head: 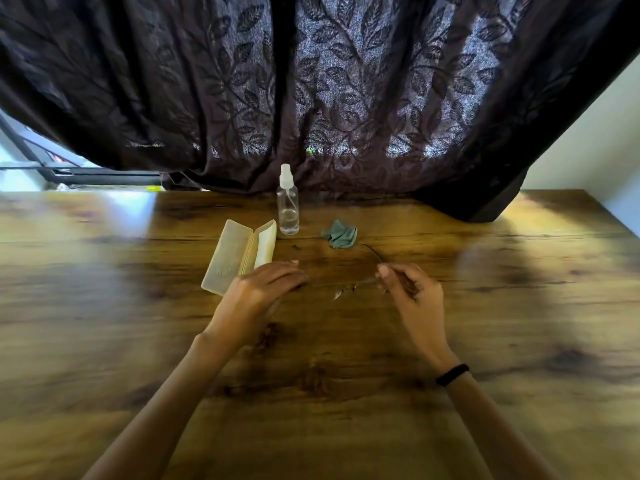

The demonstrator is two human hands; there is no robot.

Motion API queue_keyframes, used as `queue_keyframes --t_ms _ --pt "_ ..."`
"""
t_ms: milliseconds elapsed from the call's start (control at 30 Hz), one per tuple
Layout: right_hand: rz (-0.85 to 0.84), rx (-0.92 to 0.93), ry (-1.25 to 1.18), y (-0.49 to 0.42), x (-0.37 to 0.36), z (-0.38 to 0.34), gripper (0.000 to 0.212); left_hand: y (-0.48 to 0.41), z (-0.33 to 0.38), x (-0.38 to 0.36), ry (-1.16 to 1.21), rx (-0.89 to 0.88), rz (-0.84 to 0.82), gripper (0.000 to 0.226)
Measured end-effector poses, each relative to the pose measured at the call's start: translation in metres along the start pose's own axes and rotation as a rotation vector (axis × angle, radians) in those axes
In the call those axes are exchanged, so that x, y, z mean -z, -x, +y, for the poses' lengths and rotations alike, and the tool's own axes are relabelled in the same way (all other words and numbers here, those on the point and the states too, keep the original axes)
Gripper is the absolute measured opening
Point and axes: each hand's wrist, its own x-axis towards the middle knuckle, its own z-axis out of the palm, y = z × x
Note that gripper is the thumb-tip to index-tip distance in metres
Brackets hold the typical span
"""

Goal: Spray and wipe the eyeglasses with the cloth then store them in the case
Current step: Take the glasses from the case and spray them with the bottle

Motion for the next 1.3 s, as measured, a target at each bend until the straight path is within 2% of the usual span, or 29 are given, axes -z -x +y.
queue_keyframes --t_ms 133,233,367,500,600,733,867,933,1067,1200,1300 --pt "0.034 -0.044 -0.206 -0.021 -0.001 -0.02 0.008 -0.019 -0.006 0.025 0.102 -0.014 -0.053 0.033" --pt "0.037 -0.025 -0.23 -0.037 -0.002 -0.033 0.01 -0.033 -0.007 0.037 0.346 0.118 -0.082 0.026" --pt "0.039 -0.002 -0.255 -0.054 -0.008 -0.044 0.013 -0.044 -0.011 0.045 0.593 0.287 -0.072 0.028" --pt "-0.005 -0.035 -0.306 -0.062 -0.013 -0.049 0.013 -0.045 -0.013 0.047 0.779 0.348 -0.03 0.026" --pt "-0.046 -0.051 -0.314 -0.067 -0.016 -0.05 0.018 -0.042 -0.017 0.044 0.829 0.356 -0.004 0.025" --pt "-0.144 -0.149 -0.408 -0.077 -0.014 -0.048 0.036 -0.035 -0.026 0.042 0.82 0.384 0.062 0.023" --pt "-0.052 -0.318 -0.511 -0.098 -0.021 -0.032 0.042 -0.027 -0.035 0.046 0.813 0.383 0.14 0.017" --pt "-0.048 -0.32 -0.467 -0.11 -0.031 -0.023 0.032 -0.023 -0.04 0.052 0.796 0.367 0.17 0.021" --pt "-0.247 -0.195 -0.272 -0.139 -0.065 -0.016 0.012 -0.016 -0.048 0.065 0.774 0.365 0.228 0.044" --pt "-0.458 -0.034 -0.054 -0.167 -0.103 -0.018 0.036 -0.012 -0.05 0.069 0.752 0.361 0.248 0.043" --pt "-0.517 0.017 0.028 -0.172 -0.121 -0.017 0.044 -0.012 -0.049 0.067 0.767 0.355 0.248 0.04"
